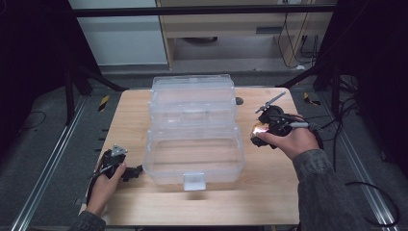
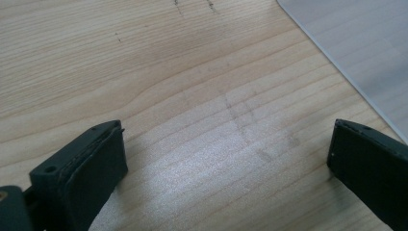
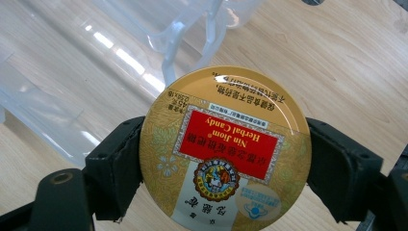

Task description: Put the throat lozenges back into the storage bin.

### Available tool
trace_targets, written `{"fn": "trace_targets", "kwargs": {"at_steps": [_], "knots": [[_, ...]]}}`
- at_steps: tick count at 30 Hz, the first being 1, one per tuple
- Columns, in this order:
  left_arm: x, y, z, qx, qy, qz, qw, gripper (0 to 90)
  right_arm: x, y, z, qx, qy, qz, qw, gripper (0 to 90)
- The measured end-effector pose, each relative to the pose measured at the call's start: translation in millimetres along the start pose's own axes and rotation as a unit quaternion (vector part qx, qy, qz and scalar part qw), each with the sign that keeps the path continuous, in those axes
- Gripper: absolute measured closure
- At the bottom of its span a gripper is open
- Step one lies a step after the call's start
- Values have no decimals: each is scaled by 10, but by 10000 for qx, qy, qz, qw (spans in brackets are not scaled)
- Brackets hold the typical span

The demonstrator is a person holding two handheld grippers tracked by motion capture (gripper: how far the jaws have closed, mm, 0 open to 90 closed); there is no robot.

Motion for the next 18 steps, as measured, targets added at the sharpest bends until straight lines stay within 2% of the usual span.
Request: {"fn": "trace_targets", "kwargs": {"at_steps": [18], "knots": [[0, -4, 0, -5, 7, 30, 10000, 0, 159, -219, 1, 104, 93, -245, 9996, 210]]}}
Point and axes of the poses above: each handheld gripper's, and its own axes: z roughly forward along the jaws, x roughly out of its top, y roughly to its right, the point moved 9 cm from there along z, roughly forward along the jaws, and after that the axes turned 1 degree about -y, right-handed, at the moved point
